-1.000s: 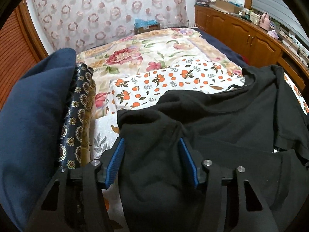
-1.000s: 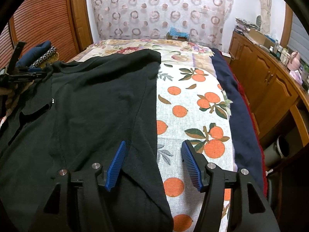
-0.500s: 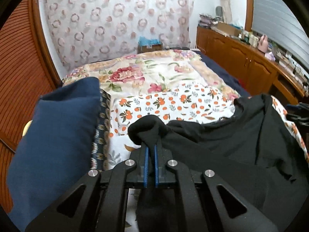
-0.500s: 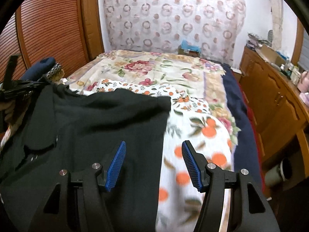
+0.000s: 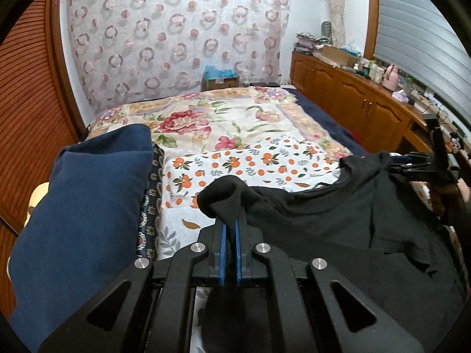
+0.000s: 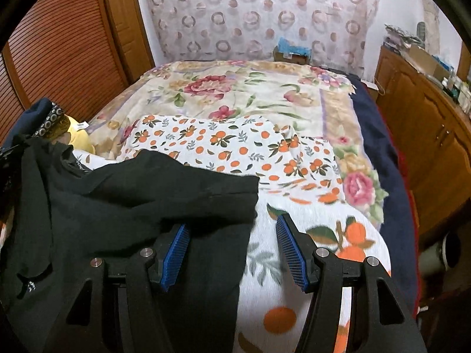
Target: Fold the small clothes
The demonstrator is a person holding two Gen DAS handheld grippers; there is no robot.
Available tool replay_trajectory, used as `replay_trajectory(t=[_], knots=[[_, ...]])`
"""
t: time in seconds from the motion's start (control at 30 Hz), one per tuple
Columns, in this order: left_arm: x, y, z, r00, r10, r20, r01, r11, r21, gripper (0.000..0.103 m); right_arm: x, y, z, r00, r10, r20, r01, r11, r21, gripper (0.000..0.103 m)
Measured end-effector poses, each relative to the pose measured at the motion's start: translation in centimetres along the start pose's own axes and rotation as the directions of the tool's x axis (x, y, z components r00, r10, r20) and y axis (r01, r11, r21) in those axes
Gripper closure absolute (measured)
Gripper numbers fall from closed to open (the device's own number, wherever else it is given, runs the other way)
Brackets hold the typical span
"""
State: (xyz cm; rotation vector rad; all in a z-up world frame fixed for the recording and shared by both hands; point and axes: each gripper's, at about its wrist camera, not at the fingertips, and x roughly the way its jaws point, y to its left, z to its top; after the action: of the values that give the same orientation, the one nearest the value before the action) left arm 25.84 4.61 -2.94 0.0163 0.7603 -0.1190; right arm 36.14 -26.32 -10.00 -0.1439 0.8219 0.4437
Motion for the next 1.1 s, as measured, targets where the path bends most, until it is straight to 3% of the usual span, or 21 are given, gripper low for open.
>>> replay_trajectory(t=[0.03,0.07,0.1,0.2,0.4,0.7,1.1], knots=[[-0.4,0.0,0.1,1.0,-0.005,0.011,0.005,1.0,-0.001,0.097,0.1,0.2,0.1,1.0,0.019,0.001,-0.019,1.0,-0.003,0.064],[-0.7,-0.1,0.0,1.0,-0.011,0.015,0.011,1.0,0.0,0.097,0.1,0.3,0.0,0.999,0.047,-0.005,-0.047,0.999,-0.005,0.09],[-1.1,-0.1,0.0,1.0,-0.014,0.024,0.014,1.0,-0.002,0.097,0.1,0.4,-0.1,0.997,0.08,-0.021,-0.08,0.997,0.003,0.094],[-2.9,-0.2,-0.4,0.998,-0.034,0.051,0.034,0.999,-0.003,0.097,-0.6,0.7,-0.3,0.998,0.062,-0.017,-0.061,0.998,0.019,0.094],[-7.3,-0.5,-1.7,0.992,-0.044,0.115,0.044,0.999,0.0,0.097,-7.6,2.2,-1.9,0.985,0.067,0.156,-0.068,0.998,-0.002,0.094],[-13.9,-0.5,-8.0,0.982,-0.066,0.175,0.073,0.997,-0.03,0.097,-17.8,5.5,-10.8,0.954,0.063,0.293,-0.057,0.998,-0.028,0.095],[-22.2,-1.5,-12.9,0.964,-0.095,0.248,0.102,0.995,-0.013,0.097,-26.3,8.1,-21.9,0.944,0.061,0.325,-0.052,0.998,-0.036,0.095]])
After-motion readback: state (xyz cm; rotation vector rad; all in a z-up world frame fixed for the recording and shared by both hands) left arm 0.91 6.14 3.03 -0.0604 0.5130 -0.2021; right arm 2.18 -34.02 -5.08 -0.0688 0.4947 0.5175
